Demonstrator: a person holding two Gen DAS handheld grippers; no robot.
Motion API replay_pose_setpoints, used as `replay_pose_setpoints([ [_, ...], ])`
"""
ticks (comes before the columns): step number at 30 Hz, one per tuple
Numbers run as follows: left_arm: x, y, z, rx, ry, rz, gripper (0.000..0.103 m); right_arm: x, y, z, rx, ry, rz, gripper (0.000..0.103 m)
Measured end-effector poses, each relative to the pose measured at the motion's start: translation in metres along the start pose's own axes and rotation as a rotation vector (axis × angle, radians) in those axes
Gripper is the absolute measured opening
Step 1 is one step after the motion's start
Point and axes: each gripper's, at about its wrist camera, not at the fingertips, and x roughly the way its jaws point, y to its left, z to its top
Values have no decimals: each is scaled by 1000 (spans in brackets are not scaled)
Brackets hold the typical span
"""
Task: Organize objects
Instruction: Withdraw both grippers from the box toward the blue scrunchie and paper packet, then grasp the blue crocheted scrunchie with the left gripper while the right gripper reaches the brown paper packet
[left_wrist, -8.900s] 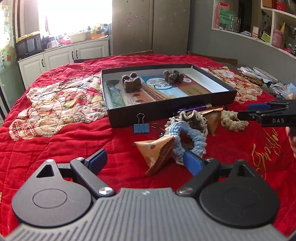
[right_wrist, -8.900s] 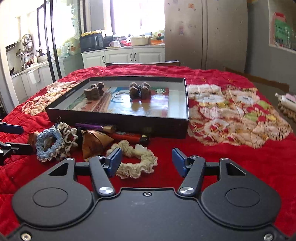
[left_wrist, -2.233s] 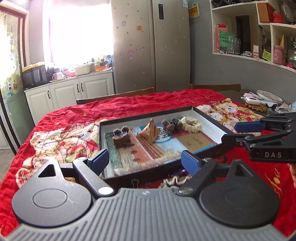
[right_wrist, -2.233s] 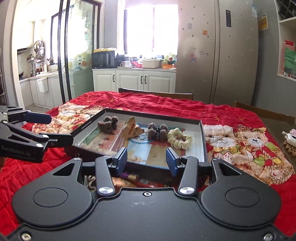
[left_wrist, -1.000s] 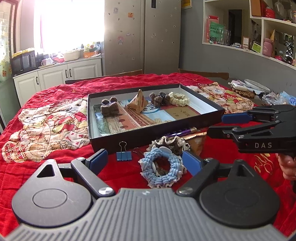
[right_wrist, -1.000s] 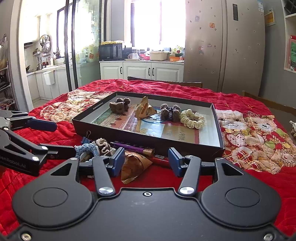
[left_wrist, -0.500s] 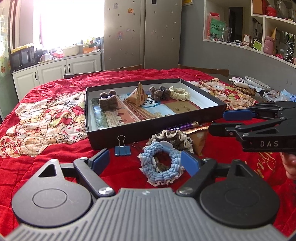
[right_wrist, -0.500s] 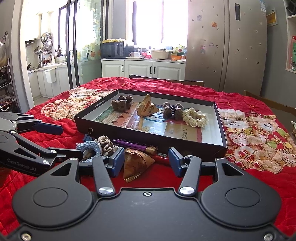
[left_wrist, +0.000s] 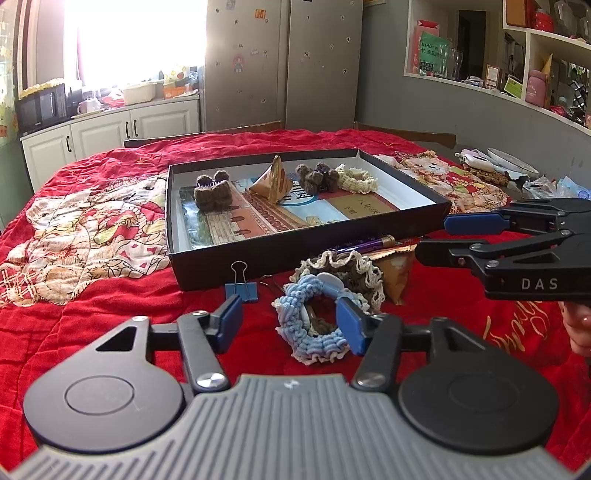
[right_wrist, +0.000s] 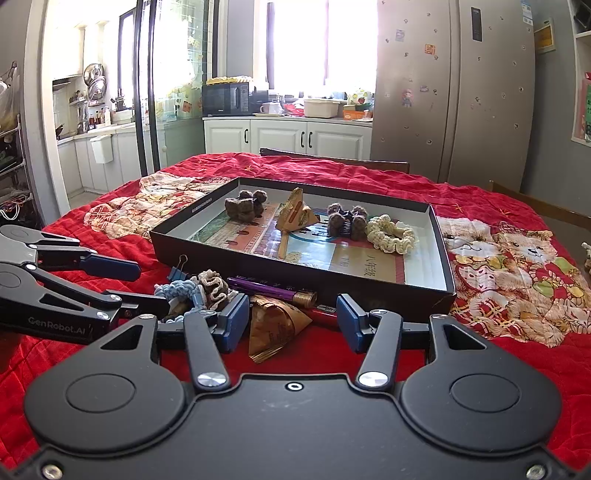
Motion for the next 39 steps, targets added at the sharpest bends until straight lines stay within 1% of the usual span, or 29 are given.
replay_pose_setpoints([
  [2,0,0,0,-5,1,3,58,0,0,0,-2,0,0,51],
  [3,0,1,0,-7,2,3,57,1,1,0,-3,1,0,51],
  [5,0,2,0,-14,4,1,49,1,2,0,-6,1,2,51],
  [6,0,2,0,-16,6,-2,48,1,3,0,-7,1,2,51],
  [9,0,3,0,-17,7,-3,40,1,3,0,-6,2,2,51],
  [11,0,3,0,-17,9,-3,32,1,3,0,-6,1,2,51],
  [13,0,4,0,-20,10,-5,29,1,3,0,-6,1,2,51],
  [17,1,5,-1,-24,12,-5,19,1,2,0,0,0,-1,51],
  [20,1,5,-1,-24,15,-5,15,1,-3,0,16,-1,-3,51],
  [25,-1,6,-2,-24,11,-13,11,5,-5,-2,25,6,-2,51],
  [28,1,6,-3,-23,19,-26,11,9,-3,-4,12,7,8,51],
  [29,2,6,-3,-24,21,-33,13,11,-2,-5,7,10,10,51],
  [30,2,6,-4,-26,21,-34,16,14,0,-5,3,17,14,51],
  [31,3,5,-4,-25,20,-29,23,18,1,-6,1,25,16,51],
  [32,5,5,-5,-21,17,-17,34,21,2,-6,-1,33,17,51],
  [33,6,5,-5,-19,13,-4,37,26,3,-7,-6,43,17,51],
  [35,7,6,-6,-13,9,6,39,36,4,-8,-15,63,13,51],
  [36,8,6,-6,-9,11,-1,40,41,5,-9,-19,72,5,51],
  [38,11,7,-5,-7,11,-9,47,49,4,-10,-16,85,5,51],
  [39,13,6,-5,0,13,-8,48,52,5,-10,-14,89,6,50],
])
